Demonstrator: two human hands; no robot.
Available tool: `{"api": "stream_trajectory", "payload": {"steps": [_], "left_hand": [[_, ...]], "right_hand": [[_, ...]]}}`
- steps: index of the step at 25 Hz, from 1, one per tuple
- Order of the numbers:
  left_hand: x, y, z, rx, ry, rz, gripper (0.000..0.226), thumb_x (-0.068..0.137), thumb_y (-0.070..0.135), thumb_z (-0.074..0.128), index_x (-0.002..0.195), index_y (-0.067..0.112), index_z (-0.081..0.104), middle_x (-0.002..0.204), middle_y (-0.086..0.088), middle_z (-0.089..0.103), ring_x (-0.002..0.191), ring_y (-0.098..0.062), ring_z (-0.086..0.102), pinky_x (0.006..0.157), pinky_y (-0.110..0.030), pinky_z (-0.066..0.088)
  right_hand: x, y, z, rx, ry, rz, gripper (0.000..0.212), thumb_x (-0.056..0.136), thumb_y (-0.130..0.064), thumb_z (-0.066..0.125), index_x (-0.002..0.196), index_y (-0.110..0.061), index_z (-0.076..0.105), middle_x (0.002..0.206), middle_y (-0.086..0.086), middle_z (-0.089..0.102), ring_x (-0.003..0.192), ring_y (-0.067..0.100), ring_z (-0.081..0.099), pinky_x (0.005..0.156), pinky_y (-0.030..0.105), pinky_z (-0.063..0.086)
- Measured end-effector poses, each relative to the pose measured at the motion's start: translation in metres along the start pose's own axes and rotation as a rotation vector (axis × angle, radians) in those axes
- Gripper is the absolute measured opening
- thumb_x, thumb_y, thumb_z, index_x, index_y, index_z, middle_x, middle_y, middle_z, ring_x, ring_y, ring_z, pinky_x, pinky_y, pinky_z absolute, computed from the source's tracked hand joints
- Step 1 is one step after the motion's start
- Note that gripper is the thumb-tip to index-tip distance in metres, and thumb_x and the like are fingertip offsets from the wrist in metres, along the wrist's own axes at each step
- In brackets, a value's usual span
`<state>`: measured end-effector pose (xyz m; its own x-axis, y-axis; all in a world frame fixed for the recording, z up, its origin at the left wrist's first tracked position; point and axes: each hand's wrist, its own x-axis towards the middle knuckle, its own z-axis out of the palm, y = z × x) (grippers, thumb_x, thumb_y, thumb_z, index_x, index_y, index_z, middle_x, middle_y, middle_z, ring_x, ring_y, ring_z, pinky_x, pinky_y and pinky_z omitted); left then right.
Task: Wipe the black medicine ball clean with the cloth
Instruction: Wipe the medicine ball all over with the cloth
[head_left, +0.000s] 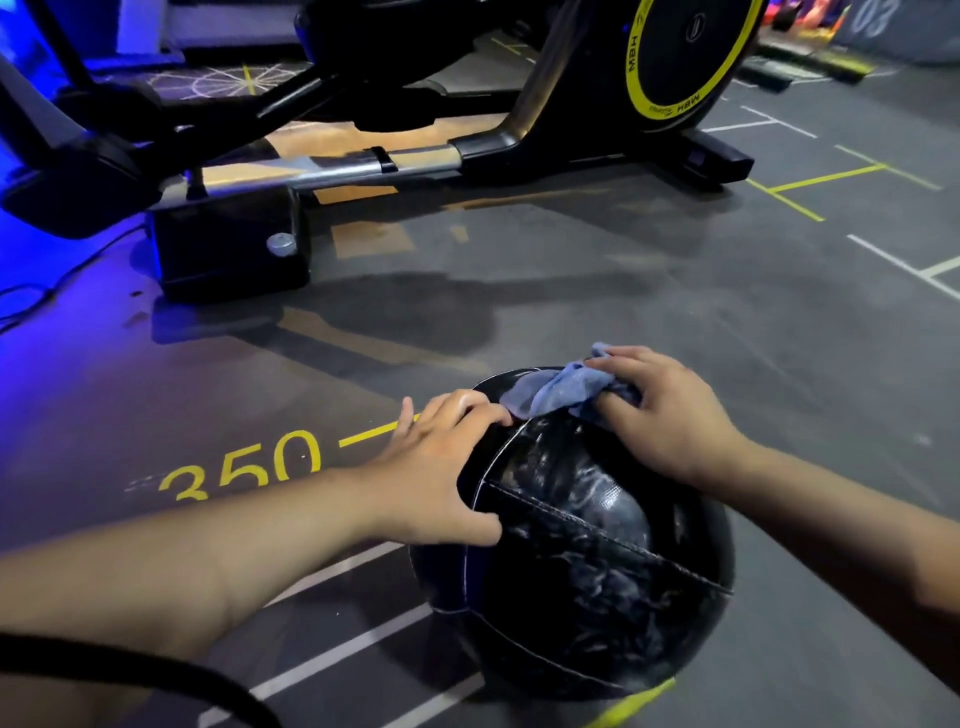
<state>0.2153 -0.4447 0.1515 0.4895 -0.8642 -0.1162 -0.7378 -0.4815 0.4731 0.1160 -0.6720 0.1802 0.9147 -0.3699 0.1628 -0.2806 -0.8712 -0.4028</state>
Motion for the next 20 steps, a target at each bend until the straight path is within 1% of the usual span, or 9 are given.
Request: {"api": "stream_trajectory", "payload": {"steps": [2, 5, 7, 9, 11, 13, 14, 18, 20], "left_hand": [[0.002, 0.0, 0.001, -0.009, 0.006, 0.001, 0.093, 0.056, 0.052, 0.073, 0.134, 0.036, 0.025, 0.129, 0.018, 0.021, 0.134, -0.009, 0.018, 0.118, -0.058, -0.001], [0.002, -0.008, 0.001, 0.015, -0.009, -0.017, 0.102, 0.055, 0.054, 0.078, 0.137, 0.028, 0.024, 0.128, 0.013, 0.025, 0.129, -0.012, 0.023, 0.118, -0.057, 0.007], [0.003, -0.01, 0.0, 0.002, -0.019, -0.02, 0.098, 0.052, 0.06, 0.074, 0.132, 0.031, 0.025, 0.121, 0.015, 0.026, 0.122, -0.012, 0.027, 0.116, -0.058, 0.012], [0.005, -0.009, -0.001, -0.007, -0.014, -0.016, 0.085, 0.052, 0.058, 0.069, 0.121, 0.038, 0.025, 0.116, 0.016, 0.025, 0.116, -0.008, 0.026, 0.117, -0.058, 0.012], [0.005, -0.004, -0.001, -0.044, -0.023, -0.012, 0.085, 0.056, 0.048, 0.071, 0.128, 0.04, 0.026, 0.123, 0.019, 0.023, 0.122, -0.003, 0.022, 0.119, -0.056, 0.003], [0.004, 0.0, 0.0, -0.077, -0.017, -0.008, 0.088, 0.059, 0.041, 0.073, 0.133, 0.04, 0.026, 0.128, 0.021, 0.021, 0.127, -0.002, 0.02, 0.119, -0.052, -0.004], [0.004, 0.0, 0.0, -0.084, -0.01, -0.01, 0.088, 0.059, 0.039, 0.073, 0.133, 0.039, 0.027, 0.129, 0.021, 0.021, 0.128, -0.003, 0.02, 0.119, -0.051, -0.004], [0.0, -0.014, 0.003, -0.047, -0.011, -0.08, 0.093, 0.053, 0.047, 0.07, 0.136, 0.035, 0.031, 0.128, 0.012, 0.029, 0.133, -0.013, 0.025, 0.12, -0.05, 0.001], [-0.003, -0.019, 0.0, -0.082, -0.034, -0.089, 0.093, 0.056, 0.048, 0.073, 0.137, 0.039, 0.028, 0.13, 0.013, 0.03, 0.135, -0.012, 0.025, 0.12, -0.052, 0.001]], "right_hand": [[-0.023, -0.012, 0.004, -0.049, -0.009, -0.187, 0.043, 0.08, -0.027, 0.051, 0.119, -0.03, 0.069, 0.136, -0.001, 0.061, 0.129, 0.024, 0.052, 0.112, 0.036, 0.035], [-0.076, -0.037, 0.012, -0.136, -0.182, -0.667, 0.048, 0.078, -0.033, 0.052, 0.124, -0.028, 0.065, 0.14, -0.002, 0.057, 0.133, 0.028, 0.049, 0.104, 0.046, 0.042], [-0.076, -0.036, 0.01, -0.189, -0.216, -0.789, 0.048, 0.079, -0.033, 0.052, 0.126, -0.026, 0.064, 0.142, -0.002, 0.056, 0.135, 0.028, 0.048, 0.101, 0.046, 0.045], [-0.053, -0.022, 0.004, -0.097, -0.111, -0.643, 0.045, 0.077, -0.024, 0.056, 0.12, -0.023, 0.069, 0.136, 0.0, 0.061, 0.128, 0.023, 0.053, 0.109, 0.036, 0.039], [-0.02, -0.002, -0.009, -0.005, 0.027, -0.257, 0.046, 0.073, -0.023, 0.056, 0.115, -0.025, 0.072, 0.127, 0.001, 0.067, 0.121, 0.022, 0.06, 0.106, 0.025, 0.038], [-0.01, 0.006, -0.015, 0.022, 0.043, -0.047, 0.048, 0.072, -0.026, 0.05, 0.115, -0.032, 0.072, 0.127, -0.003, 0.067, 0.119, 0.019, 0.062, 0.101, 0.027, 0.045], [-0.018, 0.002, -0.01, 0.026, 0.015, -0.113, 0.047, 0.073, -0.026, 0.049, 0.112, -0.033, 0.073, 0.127, -0.003, 0.066, 0.118, 0.019, 0.062, 0.101, 0.031, 0.047], [-0.07, -0.043, 0.013, -0.118, -0.185, -0.716, 0.036, 0.076, -0.038, 0.06, 0.11, -0.036, 0.071, 0.13, -0.009, 0.063, 0.127, 0.021, 0.054, 0.091, 0.04, 0.047], [-0.057, -0.038, 0.016, -0.169, -0.147, -0.78, 0.033, 0.077, -0.043, 0.064, 0.108, -0.036, 0.072, 0.127, -0.01, 0.065, 0.123, 0.022, 0.057, 0.089, 0.038, 0.047]]}}
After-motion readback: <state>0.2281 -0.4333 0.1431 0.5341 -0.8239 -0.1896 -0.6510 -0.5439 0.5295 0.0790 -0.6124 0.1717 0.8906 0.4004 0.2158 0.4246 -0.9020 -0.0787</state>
